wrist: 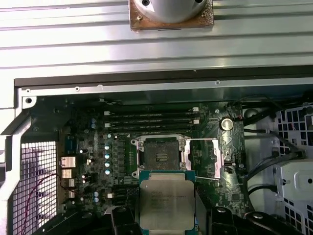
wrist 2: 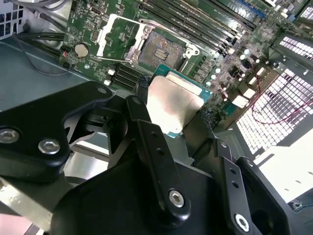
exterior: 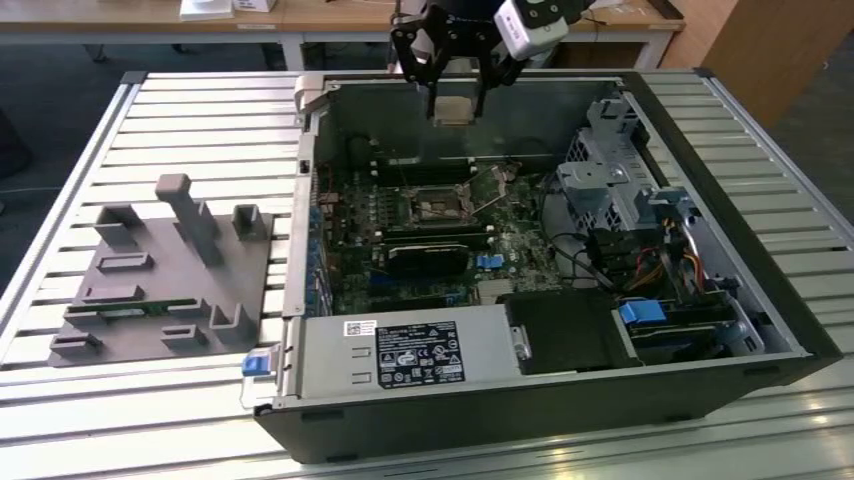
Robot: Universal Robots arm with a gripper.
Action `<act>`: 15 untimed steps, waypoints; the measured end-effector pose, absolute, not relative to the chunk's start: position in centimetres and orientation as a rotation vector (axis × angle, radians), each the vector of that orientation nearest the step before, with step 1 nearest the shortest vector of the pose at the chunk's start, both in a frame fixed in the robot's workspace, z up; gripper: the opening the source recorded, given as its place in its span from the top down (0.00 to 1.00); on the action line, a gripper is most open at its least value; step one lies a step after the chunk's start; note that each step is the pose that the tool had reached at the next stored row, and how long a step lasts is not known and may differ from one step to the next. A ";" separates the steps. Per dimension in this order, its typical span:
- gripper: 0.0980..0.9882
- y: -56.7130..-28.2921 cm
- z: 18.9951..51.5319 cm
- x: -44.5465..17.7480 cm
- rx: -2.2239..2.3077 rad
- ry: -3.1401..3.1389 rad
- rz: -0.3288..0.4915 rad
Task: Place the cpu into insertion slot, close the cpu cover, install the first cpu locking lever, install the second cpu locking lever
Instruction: 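Place the cpu into insertion slot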
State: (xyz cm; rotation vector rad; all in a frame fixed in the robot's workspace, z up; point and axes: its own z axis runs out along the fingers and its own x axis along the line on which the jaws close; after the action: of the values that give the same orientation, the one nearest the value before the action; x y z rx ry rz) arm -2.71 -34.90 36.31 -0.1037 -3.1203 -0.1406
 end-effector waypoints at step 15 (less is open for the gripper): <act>0.51 -34.9 36.3 -2.9 -0.157 -3.120 -0.141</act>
State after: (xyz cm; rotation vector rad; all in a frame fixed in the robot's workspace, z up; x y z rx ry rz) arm -2.85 -34.90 36.30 -0.1565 -3.1197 -0.1411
